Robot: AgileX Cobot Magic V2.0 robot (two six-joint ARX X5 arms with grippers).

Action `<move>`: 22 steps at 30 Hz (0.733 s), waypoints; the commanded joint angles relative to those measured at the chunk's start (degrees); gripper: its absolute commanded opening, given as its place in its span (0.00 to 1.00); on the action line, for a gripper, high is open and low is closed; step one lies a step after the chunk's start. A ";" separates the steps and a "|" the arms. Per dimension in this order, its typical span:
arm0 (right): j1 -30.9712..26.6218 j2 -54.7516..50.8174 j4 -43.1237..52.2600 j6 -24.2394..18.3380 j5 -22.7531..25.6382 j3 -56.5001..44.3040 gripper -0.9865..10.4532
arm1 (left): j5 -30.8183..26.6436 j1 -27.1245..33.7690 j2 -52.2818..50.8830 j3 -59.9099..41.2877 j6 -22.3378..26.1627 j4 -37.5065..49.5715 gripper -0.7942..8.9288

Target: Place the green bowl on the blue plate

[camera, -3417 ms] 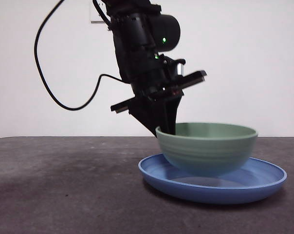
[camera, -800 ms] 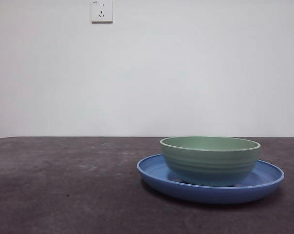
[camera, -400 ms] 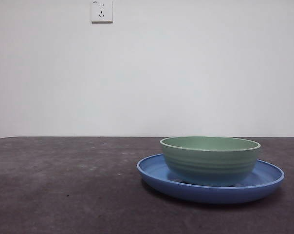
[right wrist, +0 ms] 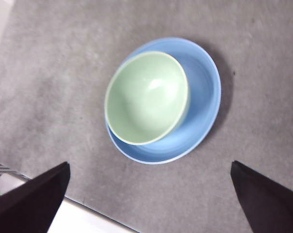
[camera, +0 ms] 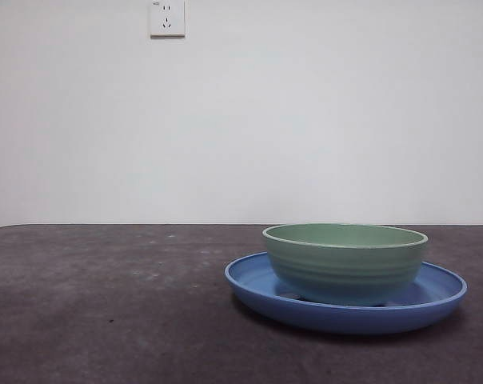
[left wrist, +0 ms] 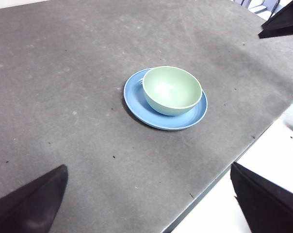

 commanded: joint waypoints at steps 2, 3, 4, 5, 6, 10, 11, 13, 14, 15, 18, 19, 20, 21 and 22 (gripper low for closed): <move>0.02 5.97 2.01 -0.87 2.71 0.98 0.64 | -0.11 -0.24 0.09 0.46 -0.13 0.63 0.73; 0.02 7.19 2.43 -1.36 3.21 0.98 0.64 | -0.11 -0.24 0.09 0.46 -0.13 0.63 0.73; 0.02 9.22 3.19 -2.10 3.48 0.98 0.63 | -0.11 -0.24 0.09 0.46 -0.13 0.61 0.73; 0.02 11.04 3.85 -2.67 3.48 0.98 0.62 | -0.11 -0.24 0.09 0.46 -0.15 0.61 0.73; 0.02 12.57 4.50 -3.13 3.50 0.98 0.61 | -0.11 -0.24 0.09 0.46 -0.13 0.63 0.73; 0.02 19.91 8.68 -5.01 3.58 0.98 0.58 | -0.11 -0.24 0.09 0.46 -0.13 0.68 0.73; 0.02 21.14 9.55 -5.22 3.58 0.98 0.56 | -0.11 -0.24 0.09 0.46 -0.13 0.68 0.73; 0.02 24.24 11.80 -5.60 3.61 0.98 0.53 | -0.11 -0.24 0.09 0.46 -0.13 0.68 0.73; 0.02 25.79 13.05 -5.79 3.61 0.98 0.52 | -0.11 -0.24 0.09 0.46 -0.13 0.68 0.73; 0.02 27.58 14.43 -5.86 3.58 0.98 0.50 | -0.11 -0.24 0.09 0.46 -0.13 0.68 0.73; 0.42 31.56 17.38 -6.01 3.58 0.98 0.49 | -0.11 -0.24 0.09 0.46 -0.13 0.68 0.73; 0.61 32.63 18.08 -6.01 3.58 0.98 0.47 | -0.11 -0.24 0.09 0.46 -0.13 0.68 0.73; 0.87 33.77 18.80 -6.01 3.58 0.98 0.46 | -0.11 -0.24 0.09 0.46 -0.13 0.66 0.73; 1.22 35.04 19.61 -6.03 3.58 0.98 0.44 | -0.11 -0.24 0.09 0.46 -0.13 0.66 0.73; 1.84 36.61 20.57 -6.51 3.61 0.98 0.44 | -0.11 -0.24 0.09 0.46 -0.13 0.63 0.73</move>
